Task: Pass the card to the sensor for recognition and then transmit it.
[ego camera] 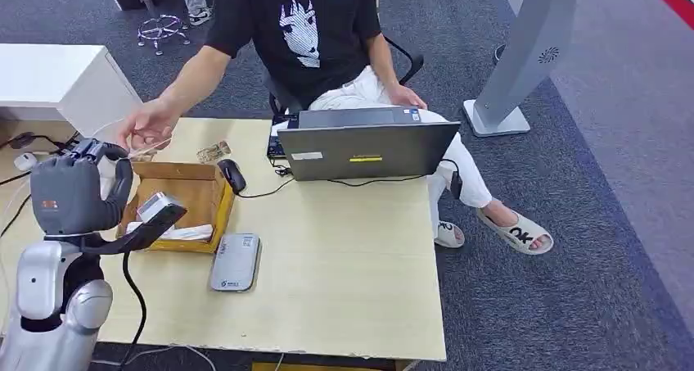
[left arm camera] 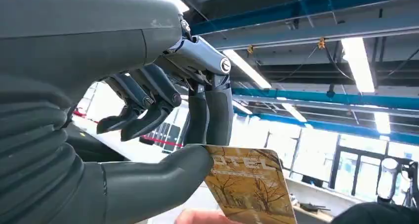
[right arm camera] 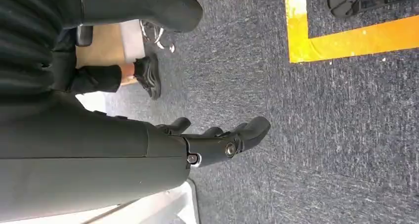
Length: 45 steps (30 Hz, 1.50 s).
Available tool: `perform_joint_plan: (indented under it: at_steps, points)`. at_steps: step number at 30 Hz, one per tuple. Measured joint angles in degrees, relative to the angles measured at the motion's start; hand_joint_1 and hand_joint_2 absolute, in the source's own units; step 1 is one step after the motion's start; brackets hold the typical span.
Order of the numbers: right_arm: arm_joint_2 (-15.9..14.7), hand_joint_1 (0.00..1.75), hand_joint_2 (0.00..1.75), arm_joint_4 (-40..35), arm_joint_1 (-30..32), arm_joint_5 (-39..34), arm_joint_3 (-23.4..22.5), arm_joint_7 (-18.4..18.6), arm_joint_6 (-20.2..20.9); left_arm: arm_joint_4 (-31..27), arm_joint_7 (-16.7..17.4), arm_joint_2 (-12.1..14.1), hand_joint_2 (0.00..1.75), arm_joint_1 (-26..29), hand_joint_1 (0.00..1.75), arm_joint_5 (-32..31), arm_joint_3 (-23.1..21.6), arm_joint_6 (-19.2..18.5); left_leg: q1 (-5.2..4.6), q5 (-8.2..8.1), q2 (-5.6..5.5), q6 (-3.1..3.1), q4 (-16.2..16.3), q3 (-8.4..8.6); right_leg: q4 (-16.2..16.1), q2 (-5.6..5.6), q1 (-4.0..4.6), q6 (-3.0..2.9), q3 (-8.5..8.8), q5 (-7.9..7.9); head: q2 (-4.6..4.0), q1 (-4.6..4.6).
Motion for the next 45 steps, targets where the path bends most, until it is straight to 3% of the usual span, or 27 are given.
perform_joint_plan:
  at_steps: [7, 13, 14, 15, 33, 44, 45]
  points:
    - [0.0, 0.0, 1.75, 0.0, -0.1, 0.5, 1.0, 0.0, 0.5, 6.9, 0.5, -0.3, 1.75, -6.9, 1.75, 3.9, 1.1, -5.1, 0.01, 0.06, 0.03, 0.0, 0.0, 0.01, 0.0, 0.01, 0.0, -0.03, 0.01, 0.07, 0.0, 0.0]
    - [-0.2, 0.0, 1.75, 0.0, -0.1, 0.8, 1.3, 0.0, 0.8, 11.0, 0.5, -1.2, 1.75, -9.7, 1.75, 5.2, 1.2, -6.3, -0.01, 0.05, 0.02, 0.0, 0.0, 0.0, 0.0, 0.01, 0.0, -0.03, 0.01, 0.07, 0.0, 0.0]
    - [-0.2, 0.0, 1.75, 0.0, -0.1, 0.8, 1.4, 0.0, 0.9, 11.3, 0.5, -1.5, 1.75, -9.9, 1.47, 5.2, 1.2, -6.3, -0.01, 0.05, 0.03, 0.0, 0.0, 0.0, 0.0, 0.03, 0.0, -0.03, 0.0, 0.07, 0.0, 0.0]
    - [-0.2, 0.0, 1.75, 0.0, -0.1, 0.8, 1.4, 0.0, 0.9, 11.7, 0.5, -1.6, 1.75, -10.0, 0.0, 5.3, 1.2, -6.4, -0.01, 0.05, 0.03, 0.0, 0.0, 0.0, 0.0, 0.03, 0.0, -0.03, 0.0, 0.07, 0.0, 0.0]
    - [-0.5, 0.0, 1.75, 0.1, -0.1, 0.7, 1.5, 0.0, 1.6, 13.7, 0.2, -3.3, 1.75, -10.2, 0.0, 6.8, 1.2, -5.6, 0.0, 0.05, 0.03, 0.0, 0.0, -0.01, 0.0, 0.02, 0.0, -0.03, -0.01, 0.07, 0.0, 0.0]
    - [-0.5, 0.0, 1.75, 0.1, 0.0, 0.0, 1.6, 0.2, 1.1, 11.7, -2.5, -3.7, 1.75, -6.4, 0.0, 9.0, 1.2, -0.2, -0.01, 0.04, 0.04, 0.0, 0.0, -0.05, 0.0, 0.04, 0.0, -0.03, 0.0, 0.07, 0.0, 0.0]
    - [-0.5, 0.0, 1.75, 0.1, 0.0, -0.4, 1.6, 0.2, 0.7, 9.6, -3.8, -3.9, 1.75, -3.9, 0.0, 9.7, 1.3, 2.0, -0.02, 0.02, 0.05, 0.02, 0.0, -0.05, 0.0, 0.04, -0.01, -0.02, 0.0, 0.06, 0.0, 0.0]
